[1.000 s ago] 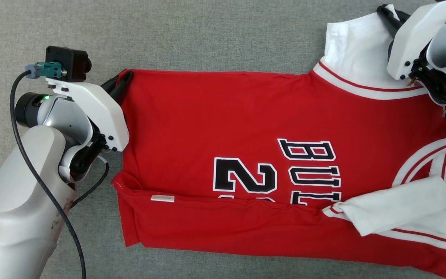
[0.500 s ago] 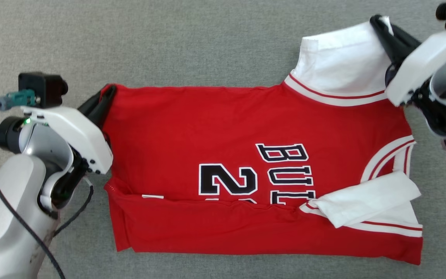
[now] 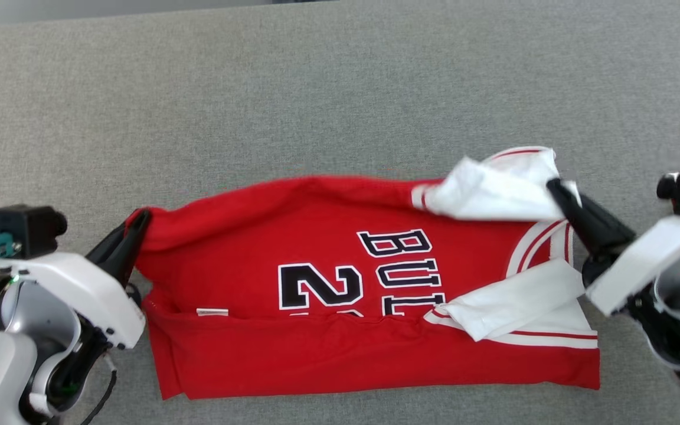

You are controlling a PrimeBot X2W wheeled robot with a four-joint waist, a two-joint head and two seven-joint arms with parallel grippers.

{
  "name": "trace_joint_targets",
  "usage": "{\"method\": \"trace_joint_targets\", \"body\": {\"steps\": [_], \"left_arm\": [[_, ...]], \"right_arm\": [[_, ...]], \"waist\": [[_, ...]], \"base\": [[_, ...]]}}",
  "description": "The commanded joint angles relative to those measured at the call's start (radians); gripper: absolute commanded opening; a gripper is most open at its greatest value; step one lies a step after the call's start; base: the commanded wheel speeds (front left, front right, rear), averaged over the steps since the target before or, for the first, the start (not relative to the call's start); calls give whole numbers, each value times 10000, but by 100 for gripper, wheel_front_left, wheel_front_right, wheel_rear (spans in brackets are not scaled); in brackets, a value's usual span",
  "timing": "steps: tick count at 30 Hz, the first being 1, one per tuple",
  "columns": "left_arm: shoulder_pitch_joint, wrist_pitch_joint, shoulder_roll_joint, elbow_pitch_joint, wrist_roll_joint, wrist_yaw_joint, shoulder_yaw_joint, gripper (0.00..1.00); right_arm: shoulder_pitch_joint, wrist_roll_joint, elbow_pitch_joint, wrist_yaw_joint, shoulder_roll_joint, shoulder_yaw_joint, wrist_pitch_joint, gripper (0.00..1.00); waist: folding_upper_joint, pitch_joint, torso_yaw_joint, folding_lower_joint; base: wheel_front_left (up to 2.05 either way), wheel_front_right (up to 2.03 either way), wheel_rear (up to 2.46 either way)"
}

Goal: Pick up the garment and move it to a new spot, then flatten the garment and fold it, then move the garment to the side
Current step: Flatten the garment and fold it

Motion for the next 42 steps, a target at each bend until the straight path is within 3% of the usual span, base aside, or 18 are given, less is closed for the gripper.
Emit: {"method": "trace_joint_targets", "body": {"steps": [1, 8, 16, 18, 19, 20, 21, 26, 34, 42], "left_arm": [[176, -61, 69, -121, -130, 89, 135, 0], [1219, -163, 128, -543, -635, 441, 577, 0], [1814, -131, -107, -299, -939, 513, 497, 0], [1922, -148, -209, -192, -1025, 574, 470, 0], [1966, -166, -253, -131, -1031, 606, 460, 57], [1966, -166, -253, -131, -1031, 606, 460, 57], [2009, -227, -296, -73, -1019, 638, 472, 100], [2195, -825, -552, 41, -944, 787, 663, 100], [2009, -2251, -661, -408, 108, 1436, 944, 100], [1206, -3549, -1039, -1001, 1211, 1857, 841, 100]], "right_arm": [[344, 43, -164, -4, 62, -138, 56, 0], [2275, -136, -1076, -4, 654, -1202, 472, 0], [3785, -642, -1870, -4, 1401, -2115, 1321, 0], [4040, -773, -1954, -4, 1600, -2281, 1564, 54], [4144, -808, -2013, -4, 1714, -2413, 1611, 100], [4144, -808, -2013, -4, 1714, -2413, 1611, 100], [4243, -884, -2044, -4, 1799, -2558, 1639, 100], [4767, -1268, -2546, -4, 2338, -3443, 1274, 100], [4528, -3059, -3238, -3, 3704, -5684, -493, 100], [3727, -4985, -3303, -4, 4095, -5849, -1137, 100]], "waist": [[-1, -65, -58, 0], [-1, -228, -147, 0], [-1, -387, -231, 0], [-1, -427, -230, 0], [-1, -444, -228, 0], [-1, -444, -228, 0], [-1, -476, -230, 0], [-1, -696, -210, 0], [-1, -1217, -253, 0], [-1, -1664, -132, 0]], "base": [[0, 0, 0], [0, 0, 0], [0, 0, 0], [0, 0, 0], [0, 0, 0], [0, 0, 0], [0, 0, 0], [0, 0, 0], [0, 0, 0], [0, 0, 0]]}}
